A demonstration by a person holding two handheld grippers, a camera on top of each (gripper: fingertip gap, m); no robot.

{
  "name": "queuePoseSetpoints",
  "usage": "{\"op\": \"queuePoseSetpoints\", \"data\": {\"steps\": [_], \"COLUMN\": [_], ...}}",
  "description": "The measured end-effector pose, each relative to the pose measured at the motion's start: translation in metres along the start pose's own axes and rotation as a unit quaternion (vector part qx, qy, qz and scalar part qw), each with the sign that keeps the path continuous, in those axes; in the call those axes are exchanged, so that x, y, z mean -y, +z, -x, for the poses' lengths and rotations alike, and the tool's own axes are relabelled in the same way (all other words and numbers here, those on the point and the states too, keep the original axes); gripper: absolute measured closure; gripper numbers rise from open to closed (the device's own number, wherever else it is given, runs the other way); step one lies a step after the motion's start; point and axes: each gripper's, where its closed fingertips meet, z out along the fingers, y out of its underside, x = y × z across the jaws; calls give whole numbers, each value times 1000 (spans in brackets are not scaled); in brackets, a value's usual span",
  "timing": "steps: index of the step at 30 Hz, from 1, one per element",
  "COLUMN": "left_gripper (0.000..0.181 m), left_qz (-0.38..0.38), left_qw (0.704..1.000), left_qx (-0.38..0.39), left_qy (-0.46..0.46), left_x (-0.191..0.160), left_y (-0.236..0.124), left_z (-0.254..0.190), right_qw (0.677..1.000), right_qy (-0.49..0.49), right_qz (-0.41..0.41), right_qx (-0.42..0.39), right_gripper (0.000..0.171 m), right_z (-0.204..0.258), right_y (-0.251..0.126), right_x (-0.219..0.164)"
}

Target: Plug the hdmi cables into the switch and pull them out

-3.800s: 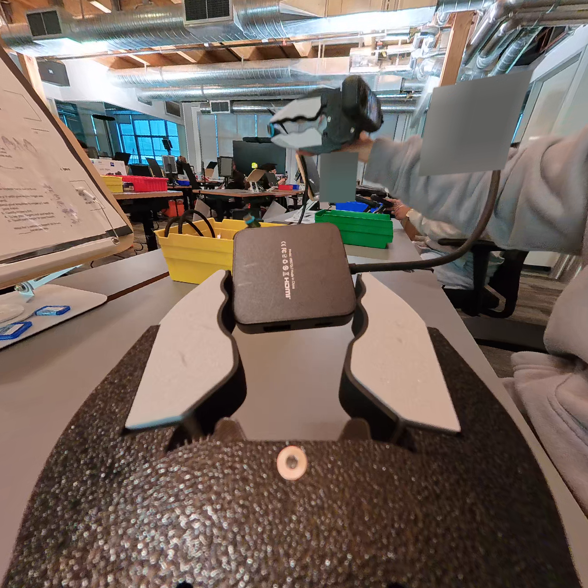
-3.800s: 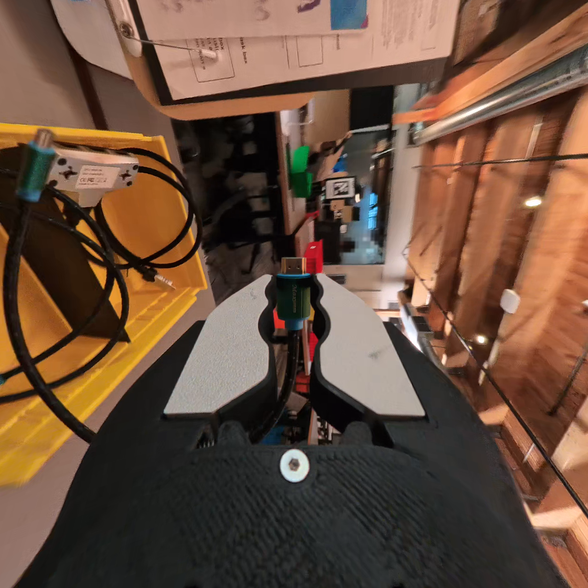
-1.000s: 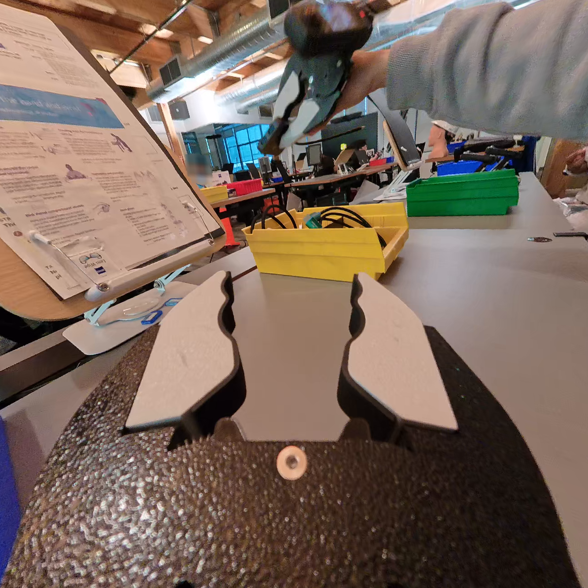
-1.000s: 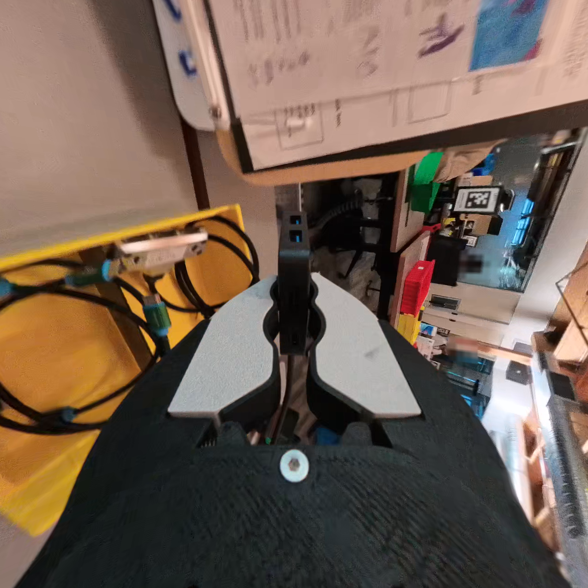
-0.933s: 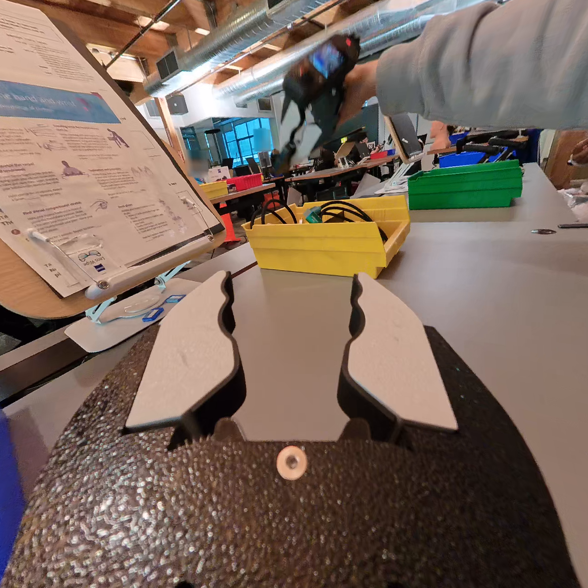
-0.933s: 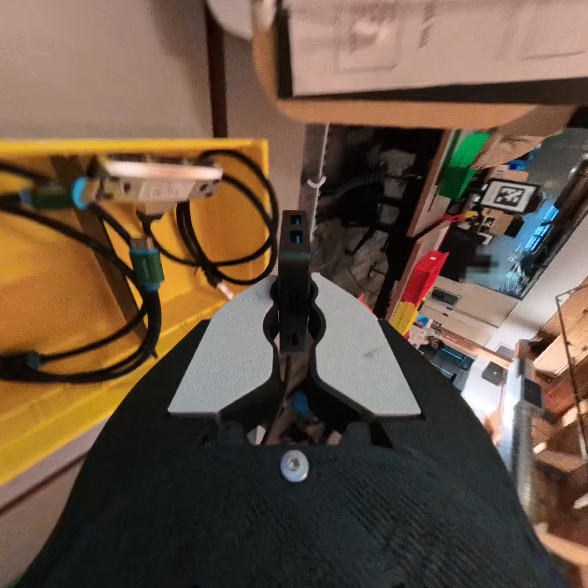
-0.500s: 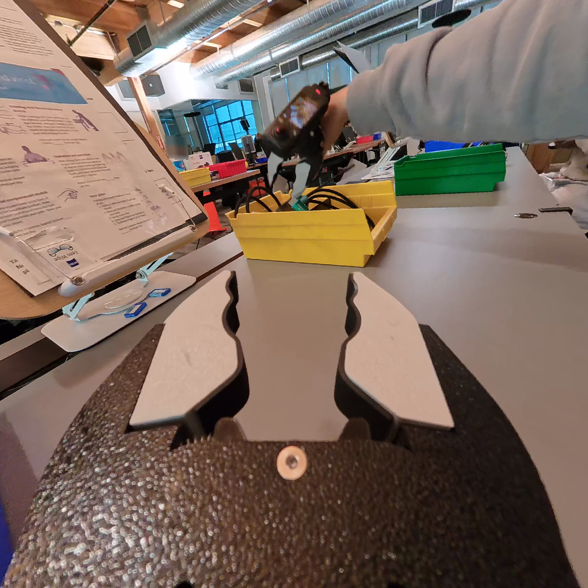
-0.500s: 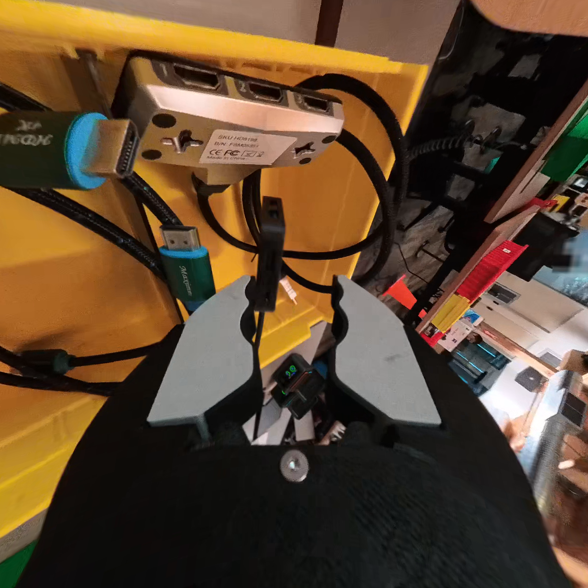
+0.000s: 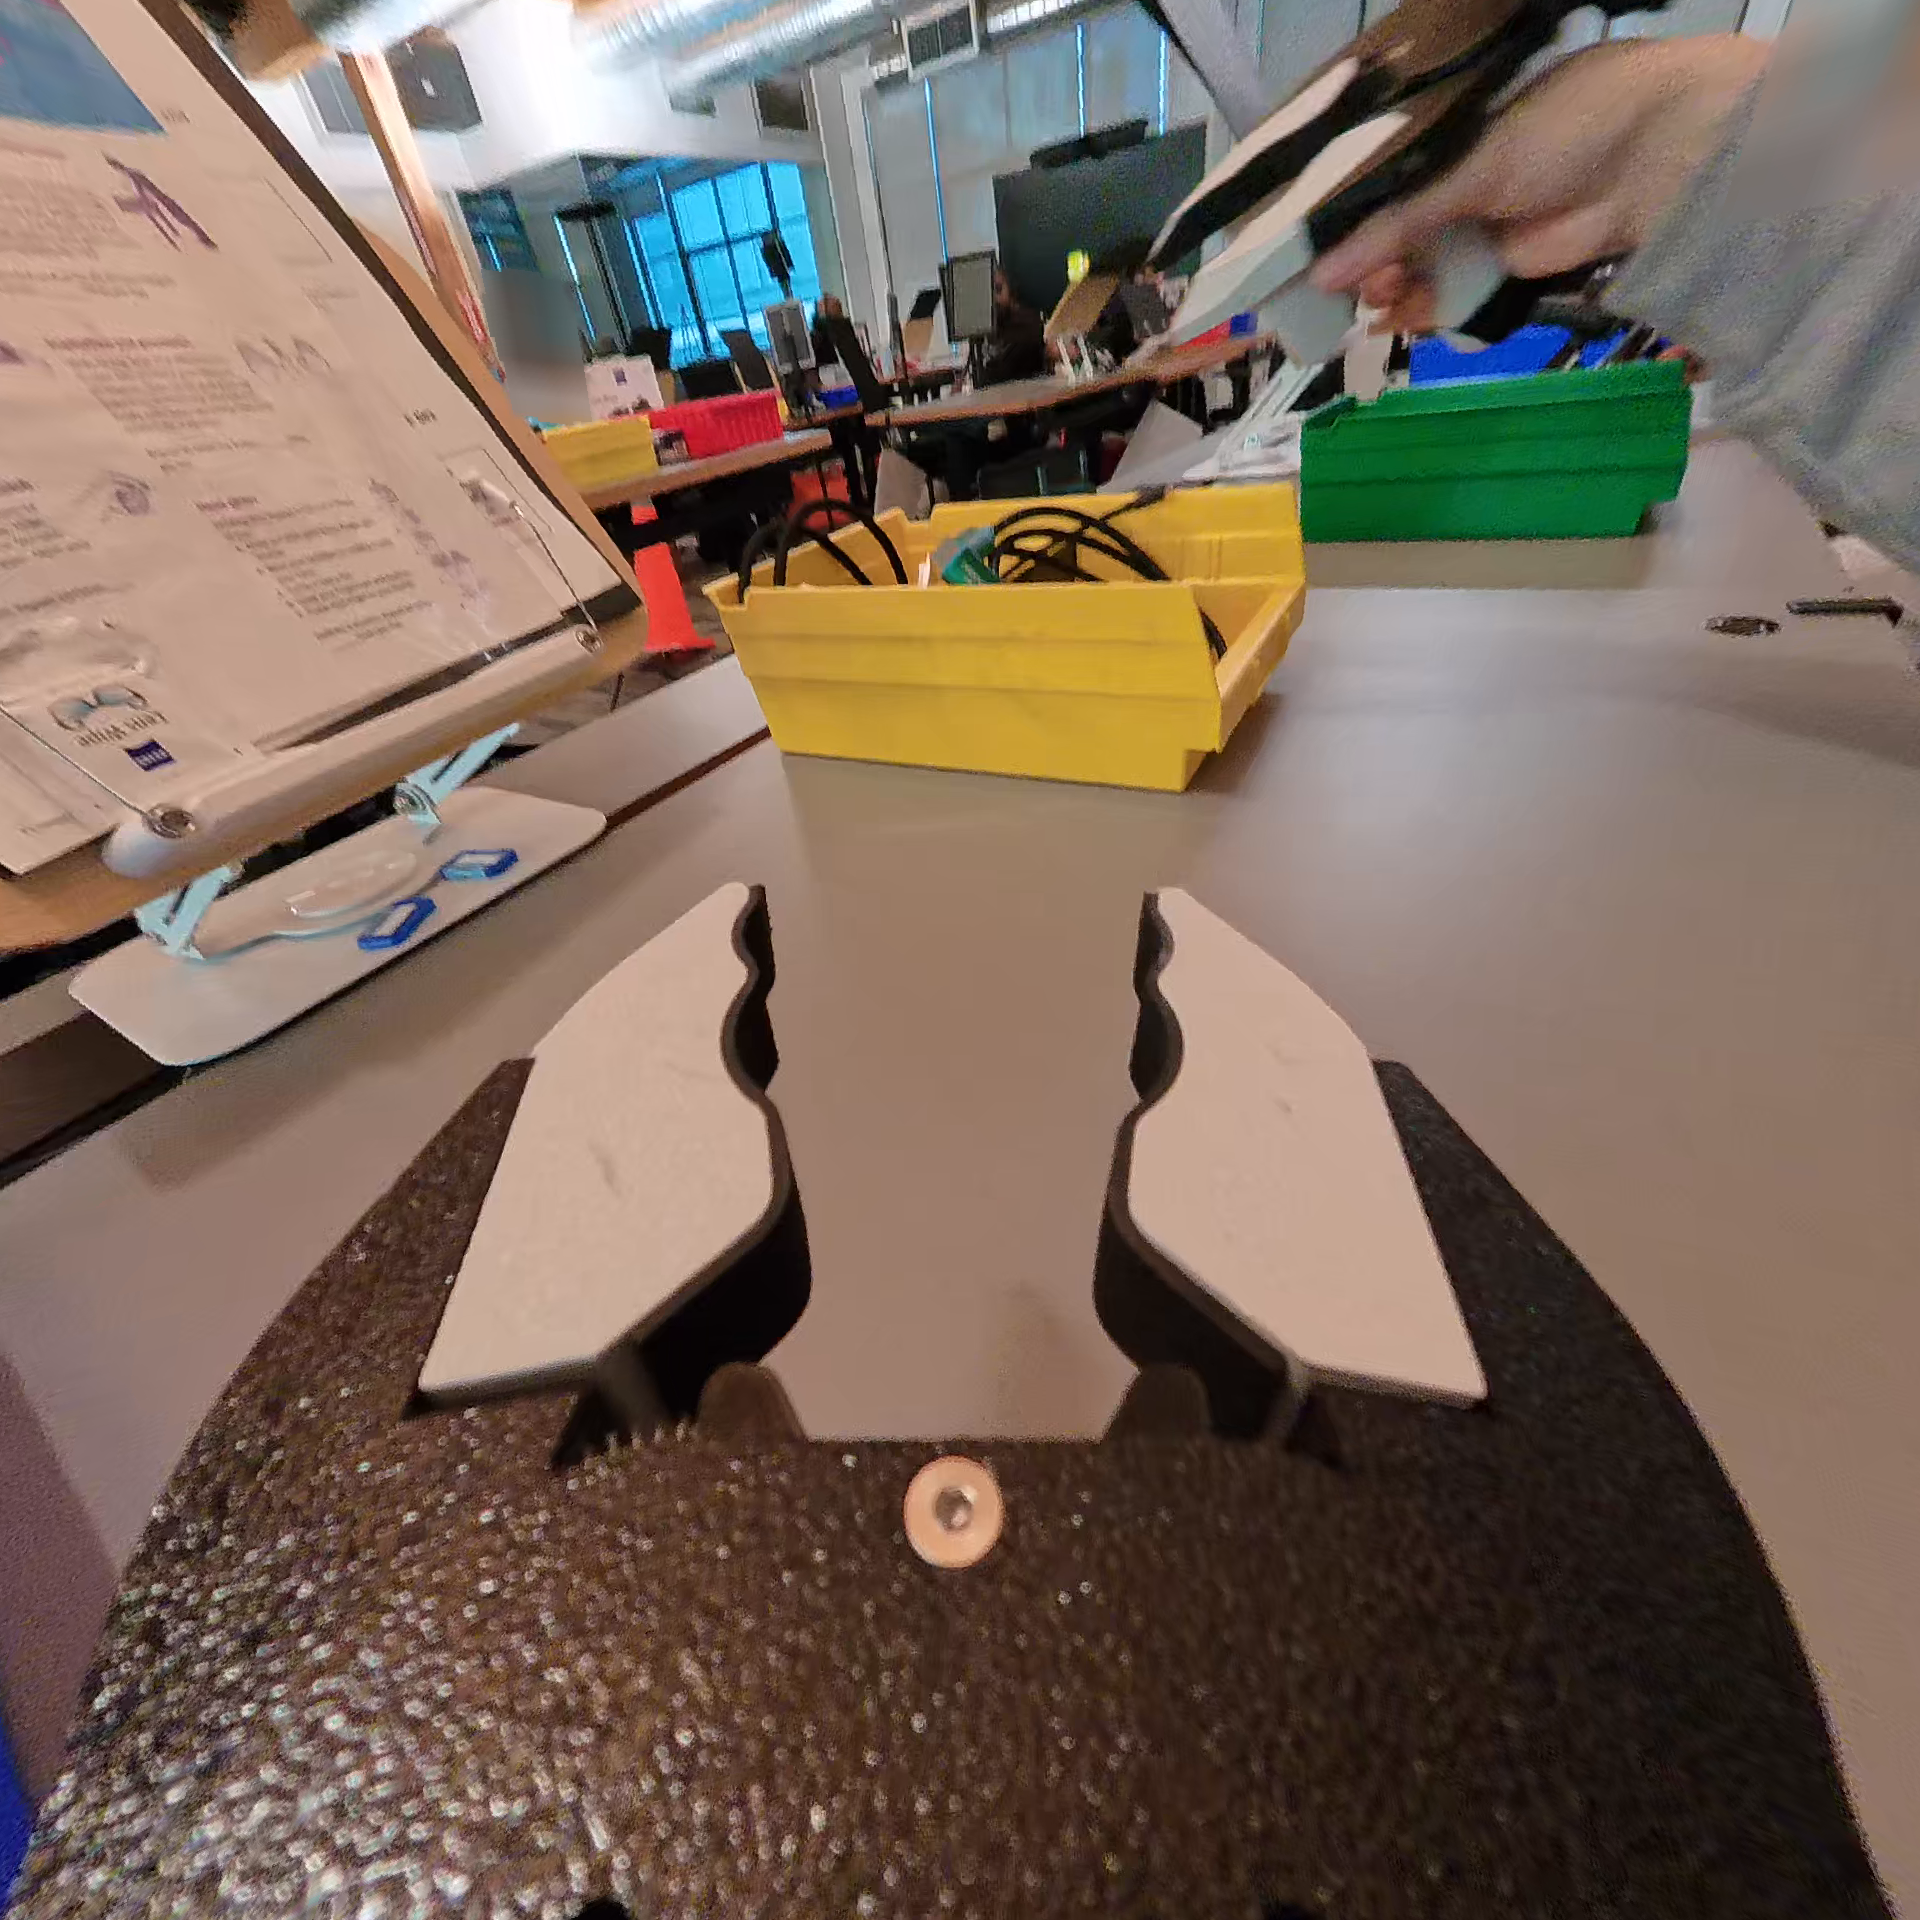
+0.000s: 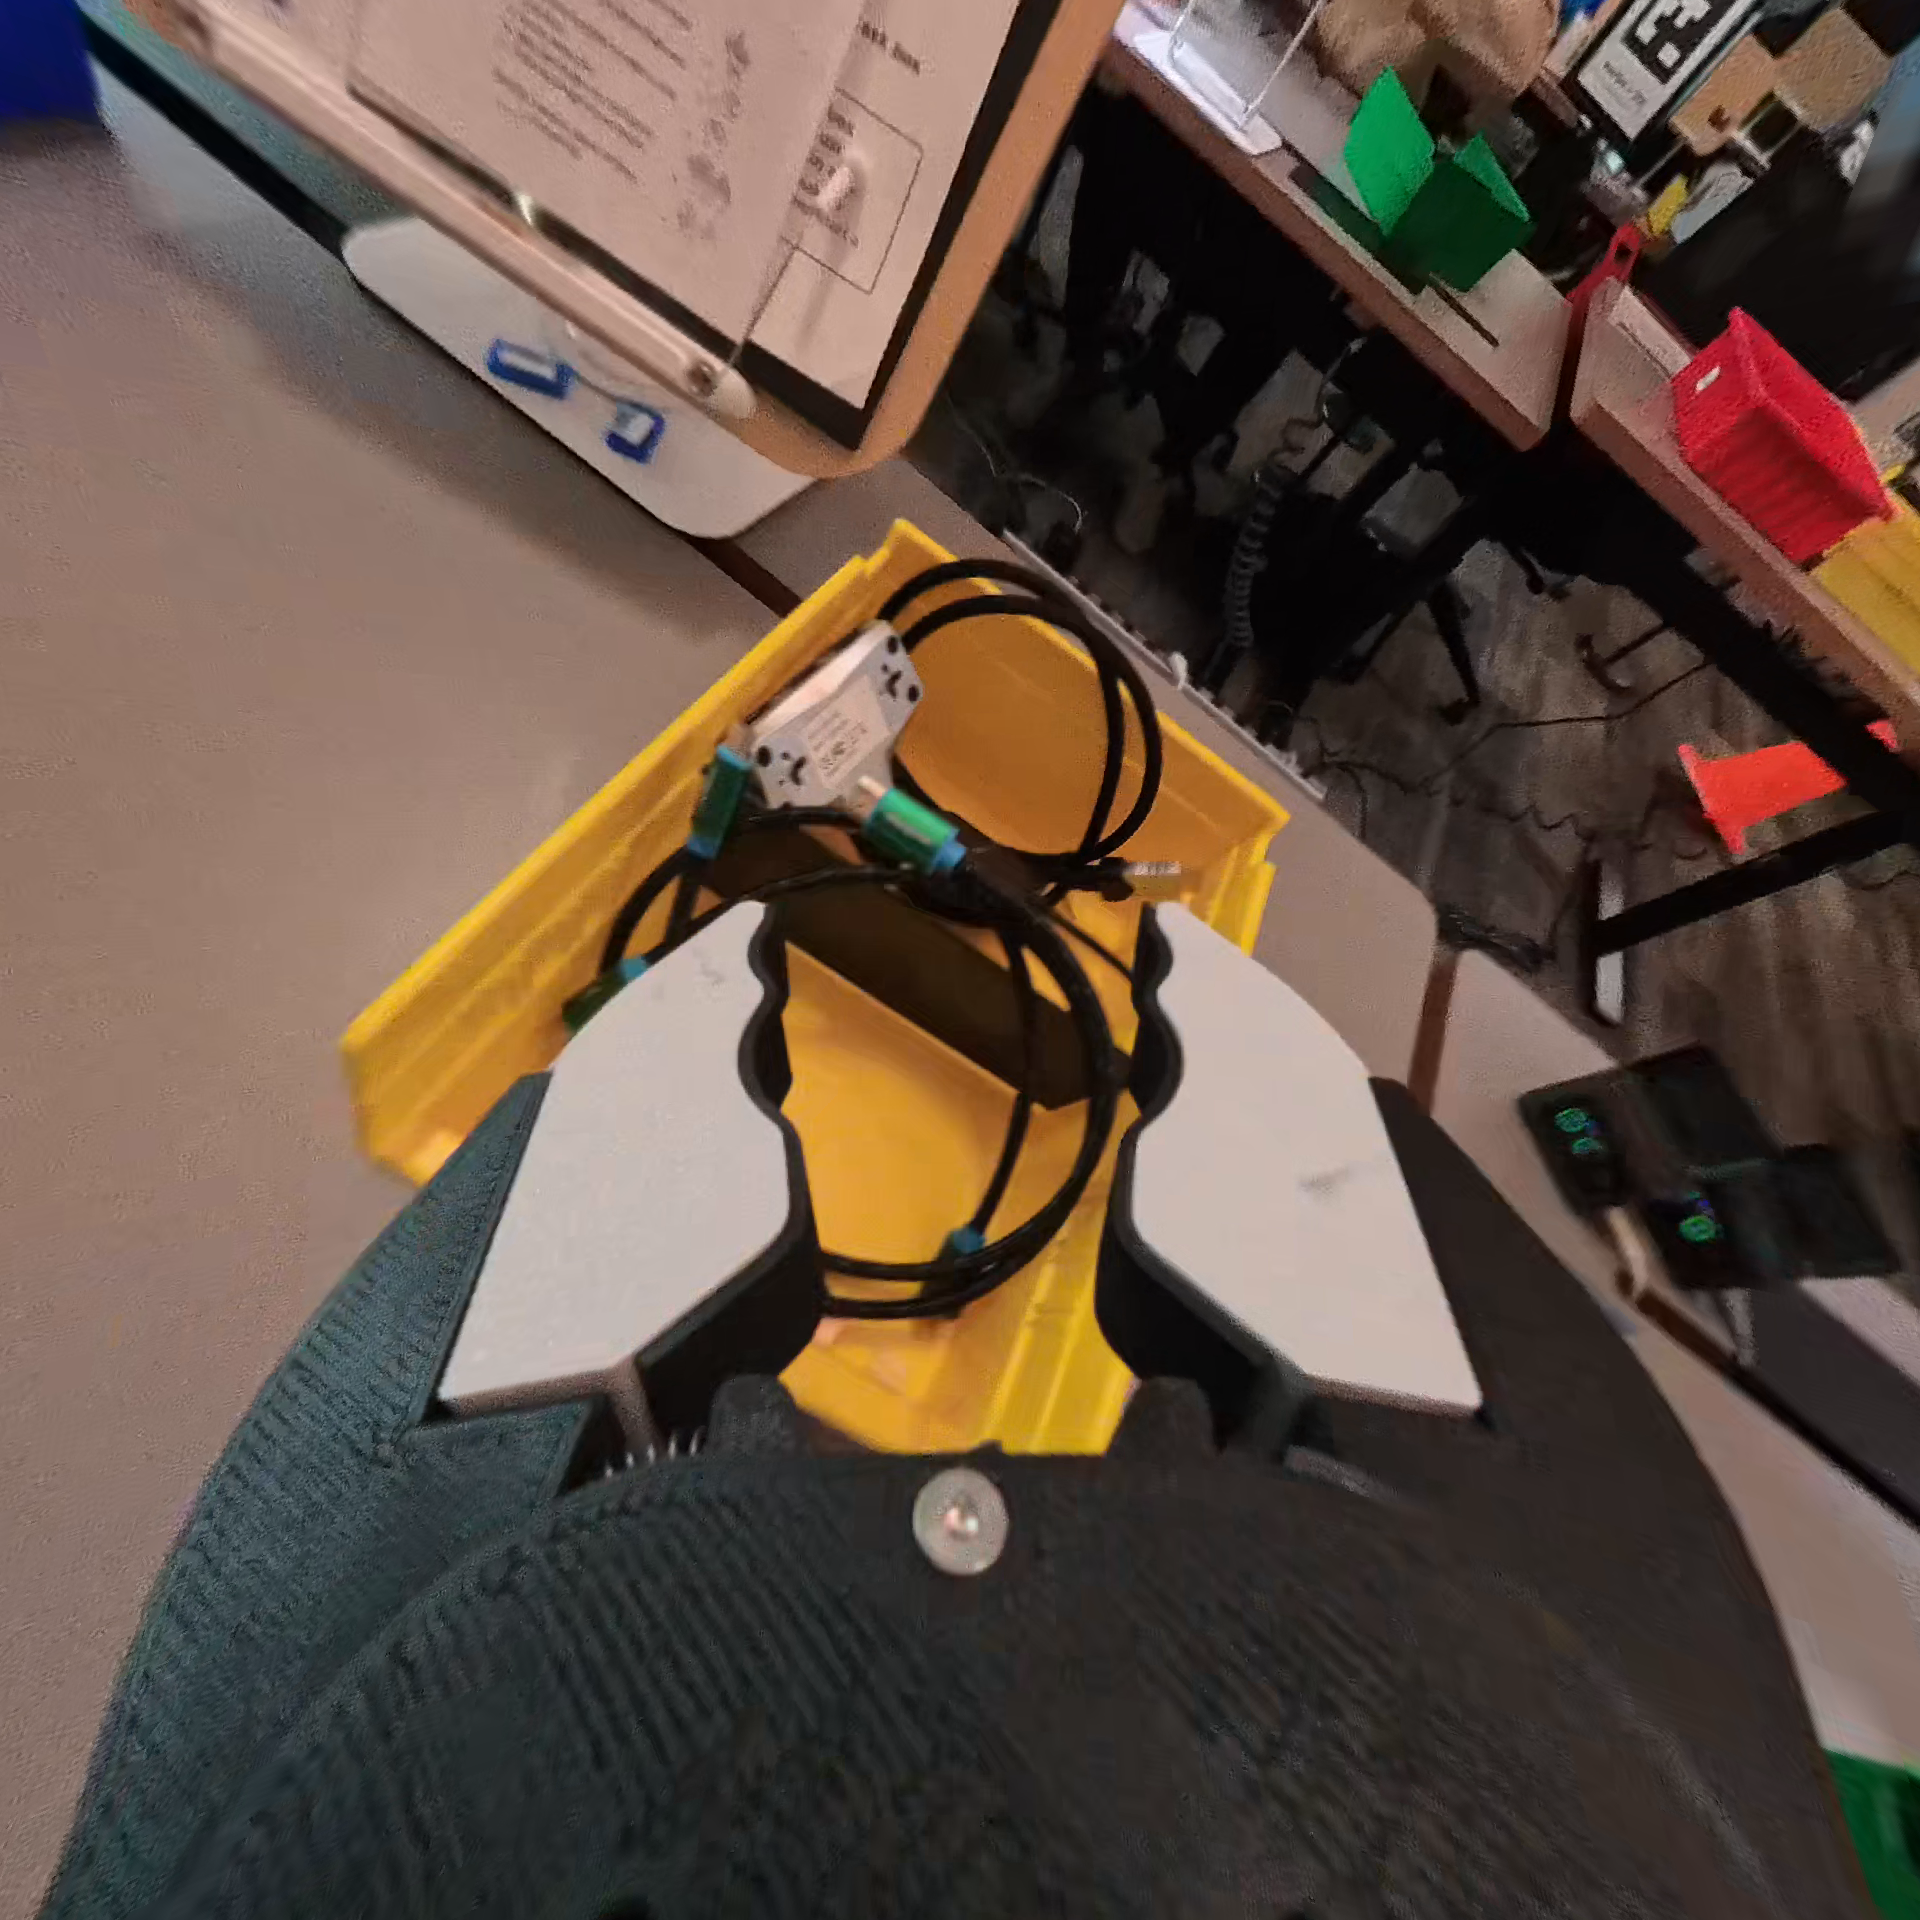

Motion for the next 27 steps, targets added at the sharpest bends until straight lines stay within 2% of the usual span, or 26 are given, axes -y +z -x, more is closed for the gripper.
{"op": "queuePoseSetpoints", "data": {"steps": [5, 8, 11, 15, 18, 21, 23, 25, 26, 27], "left_gripper": [113, 115, 113, 92, 86, 87, 90, 106, 100, 102], "left_qz": [48, 51, 80, 147, 161, 191, 237, 247, 244, 241], "left_qw": [998, 993, 981, 973, 972, 969, 958, 950, 950, 951], "left_qx": [-1, 34, 93, 40, 41, 65, 109, 165, 168, 163], "left_qy": [-36, -98, -152, -173, -163, -143, -117, -99, -97, -104], "left_x": [-20, -23, -23, -12, -6, -13, -26, -29, -28, -26], "left_y": [11, 29, 69, 151, 207, 253, 272, 283, 287, 290], "left_z": [-2, 3, 2, -58, -90, -98, -87, -68, -64, -62], "right_qw": [985, 977, 958, 941, 938, 936, 930, 922, 919, 918], "right_qy": [122, 152, 202, 272, 292, 300, 308, 328, 334, 338], "right_qz": [-118, -106, -93, -74, -91, -113, -138, -160, -169, -175], "right_qx": [-29, -107, -181, -187, -162, -149, -147, -132, -120, -112], "right_gripper": [107, 103, 102, 98, 98, 99, 102, 104, 105, 106], "right_z": [25, 5, -29, -40, -38, -38, -40, -40, -37, -36], "right_y": [-50, -68, -78, -73, -71, -73, -77, -79, -79, -79], "right_x": [-52, -96, -133, -169, -171, -165, -158, -151, -148, -145]}}
